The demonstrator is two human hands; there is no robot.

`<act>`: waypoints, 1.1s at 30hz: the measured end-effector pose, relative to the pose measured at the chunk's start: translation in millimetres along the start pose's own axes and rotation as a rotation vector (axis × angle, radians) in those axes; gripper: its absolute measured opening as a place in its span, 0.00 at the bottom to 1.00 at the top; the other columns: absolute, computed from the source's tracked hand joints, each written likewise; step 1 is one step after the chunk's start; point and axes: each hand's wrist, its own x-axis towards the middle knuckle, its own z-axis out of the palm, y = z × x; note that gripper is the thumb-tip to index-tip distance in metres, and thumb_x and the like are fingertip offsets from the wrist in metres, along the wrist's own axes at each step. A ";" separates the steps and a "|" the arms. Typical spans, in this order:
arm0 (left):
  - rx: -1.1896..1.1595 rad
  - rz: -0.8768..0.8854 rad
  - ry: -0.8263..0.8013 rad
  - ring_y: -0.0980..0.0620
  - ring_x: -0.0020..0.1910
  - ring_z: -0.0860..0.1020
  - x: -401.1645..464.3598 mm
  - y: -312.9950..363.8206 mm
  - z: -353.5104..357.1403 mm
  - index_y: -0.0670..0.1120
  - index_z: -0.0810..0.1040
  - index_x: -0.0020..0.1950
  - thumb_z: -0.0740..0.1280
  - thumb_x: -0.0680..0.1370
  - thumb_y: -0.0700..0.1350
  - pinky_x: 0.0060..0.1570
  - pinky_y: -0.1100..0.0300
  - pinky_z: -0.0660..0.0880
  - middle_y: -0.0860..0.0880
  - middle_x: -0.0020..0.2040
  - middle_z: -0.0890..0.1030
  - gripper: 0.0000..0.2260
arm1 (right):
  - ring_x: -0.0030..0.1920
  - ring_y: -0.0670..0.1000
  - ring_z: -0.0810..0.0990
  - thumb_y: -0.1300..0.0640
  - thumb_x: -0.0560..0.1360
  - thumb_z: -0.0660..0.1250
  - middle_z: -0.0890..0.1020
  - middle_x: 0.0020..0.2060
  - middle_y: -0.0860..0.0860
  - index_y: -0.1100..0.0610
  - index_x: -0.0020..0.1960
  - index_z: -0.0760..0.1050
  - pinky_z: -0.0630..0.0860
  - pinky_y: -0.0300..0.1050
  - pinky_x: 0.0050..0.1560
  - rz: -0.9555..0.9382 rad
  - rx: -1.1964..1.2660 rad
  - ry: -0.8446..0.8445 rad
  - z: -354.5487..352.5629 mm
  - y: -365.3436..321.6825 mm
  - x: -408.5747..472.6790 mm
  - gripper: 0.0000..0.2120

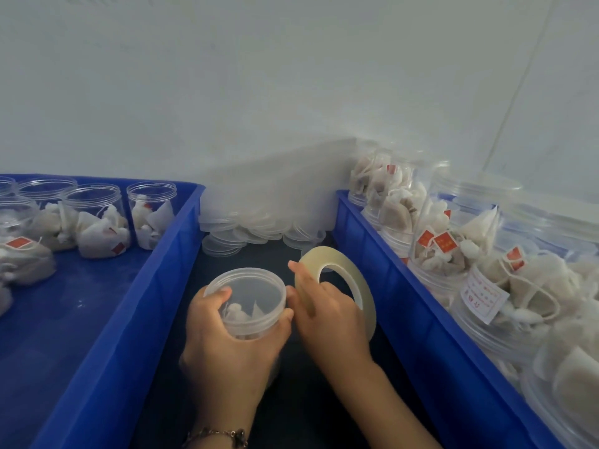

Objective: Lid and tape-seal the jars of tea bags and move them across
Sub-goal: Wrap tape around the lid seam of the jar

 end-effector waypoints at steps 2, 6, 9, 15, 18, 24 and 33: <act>0.022 0.019 0.002 0.54 0.48 0.71 0.6 -1.2 -0.1 0.45 0.73 0.57 0.75 0.53 0.59 0.48 0.59 0.68 0.44 0.58 0.78 0.36 | 0.46 0.51 0.78 0.43 0.80 0.55 0.80 0.46 0.53 0.42 0.74 0.61 0.75 0.51 0.49 0.053 0.026 -0.052 2.1 -0.2 1.6 0.22; 0.066 0.050 -0.001 0.52 0.48 0.72 1.7 -0.8 -0.3 0.44 0.72 0.56 0.75 0.55 0.59 0.46 0.58 0.68 0.43 0.56 0.78 0.35 | 0.52 0.52 0.78 0.43 0.80 0.52 0.80 0.51 0.53 0.42 0.74 0.59 0.75 0.51 0.54 0.095 0.035 -0.097 4.7 -2.5 5.4 0.23; 0.094 0.038 0.000 0.44 0.51 0.77 2.6 -0.8 0.1 0.44 0.72 0.57 0.76 0.55 0.58 0.47 0.56 0.69 0.42 0.57 0.78 0.35 | 0.53 0.53 0.78 0.43 0.80 0.53 0.80 0.51 0.54 0.42 0.74 0.60 0.74 0.52 0.54 0.111 0.050 -0.115 4.4 -2.4 8.5 0.22; 0.093 0.068 0.024 0.41 0.52 0.78 2.7 1.7 0.5 0.51 0.67 0.56 0.76 0.55 0.59 0.46 0.56 0.70 0.42 0.57 0.78 0.35 | 0.53 0.53 0.78 0.43 0.80 0.53 0.80 0.51 0.54 0.41 0.73 0.60 0.74 0.51 0.54 0.148 0.091 -0.142 10.8 -0.5 10.9 0.22; 0.101 0.054 0.021 0.41 0.54 0.78 2.8 3.5 0.4 0.53 0.64 0.57 0.76 0.54 0.59 0.47 0.54 0.72 0.42 0.59 0.76 0.37 | 0.50 0.50 0.78 0.41 0.79 0.53 0.80 0.48 0.52 0.39 0.74 0.58 0.74 0.49 0.50 0.177 0.120 -0.108 11.9 6.4 7.8 0.23; 0.177 0.081 -0.008 0.41 0.63 0.72 2.8 4.7 -3.8 0.48 0.65 0.62 0.77 0.56 0.60 0.53 0.51 0.71 0.42 0.64 0.72 0.40 | 0.42 0.45 0.75 0.32 0.72 0.45 0.77 0.44 0.48 0.36 0.74 0.53 0.72 0.44 0.42 0.218 0.166 -0.076 4.2 15.2 -3.6 0.31; 0.455 0.173 -0.130 0.40 0.71 0.63 1.8 33.3 -26.2 0.44 0.67 0.70 0.60 0.60 0.75 0.61 0.41 0.69 0.41 0.72 0.65 0.48 | 0.44 0.38 0.65 0.41 0.79 0.54 0.76 0.60 0.48 0.34 0.74 0.52 0.64 0.32 0.39 0.275 0.228 -0.142 -17.9 15.3 -17.8 0.25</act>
